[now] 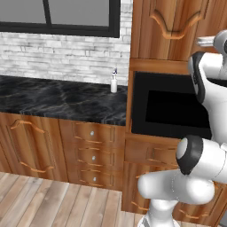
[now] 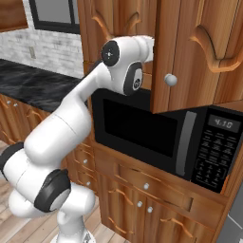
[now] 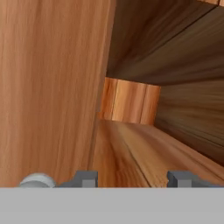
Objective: Close all open cabinet doors.
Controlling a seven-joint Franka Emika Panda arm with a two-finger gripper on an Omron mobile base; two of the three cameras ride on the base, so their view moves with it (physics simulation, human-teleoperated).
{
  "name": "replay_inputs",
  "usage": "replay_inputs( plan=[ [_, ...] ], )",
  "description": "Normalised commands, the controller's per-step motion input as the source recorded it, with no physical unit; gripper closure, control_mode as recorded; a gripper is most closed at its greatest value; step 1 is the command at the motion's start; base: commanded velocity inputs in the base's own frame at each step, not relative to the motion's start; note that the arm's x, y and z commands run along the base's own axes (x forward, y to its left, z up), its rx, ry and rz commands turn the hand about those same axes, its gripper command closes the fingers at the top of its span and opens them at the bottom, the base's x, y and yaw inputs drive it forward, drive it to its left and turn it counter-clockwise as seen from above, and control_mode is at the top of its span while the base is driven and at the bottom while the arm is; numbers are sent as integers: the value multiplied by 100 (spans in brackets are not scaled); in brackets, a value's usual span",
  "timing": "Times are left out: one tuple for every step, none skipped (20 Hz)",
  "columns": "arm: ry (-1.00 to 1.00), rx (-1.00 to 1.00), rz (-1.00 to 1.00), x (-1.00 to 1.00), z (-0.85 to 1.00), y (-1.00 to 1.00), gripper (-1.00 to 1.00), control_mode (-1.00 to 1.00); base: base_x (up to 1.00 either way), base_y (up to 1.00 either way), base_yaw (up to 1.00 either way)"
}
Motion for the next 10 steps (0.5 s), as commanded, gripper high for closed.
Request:
replay_inputs(
  plan=[
    [0, -1, 0, 0, -29, 4, -100, -100, 0, 0, 0],
    [1, 0, 0, -100, -13, 50, -100, -100, 0, 0, 0],
    [0, 0, 0, -100, -13, 87, -100, -100, 0, 0, 0],
    [5, 0, 0, -100, 0, 100, -100, -100, 0, 0, 0],
    [12, 0, 0, -100, 0, 100, -100, -100, 0, 0, 0],
    [16, 0, 0, -100, 5, 100, -100, -100, 0, 0, 0],
    [21, 0, 0, -100, 15, 100, -100, -100, 0, 0, 0],
    [19, 0, 0, -100, 7, 100, -100, -100, 0, 0, 0],
    [17, 0, 0, -100, 0, 100, -100, -100, 0, 0, 0],
    [14, 0, 0, -100, 0, 100, -100, -100, 0, 0, 0]
  ],
)
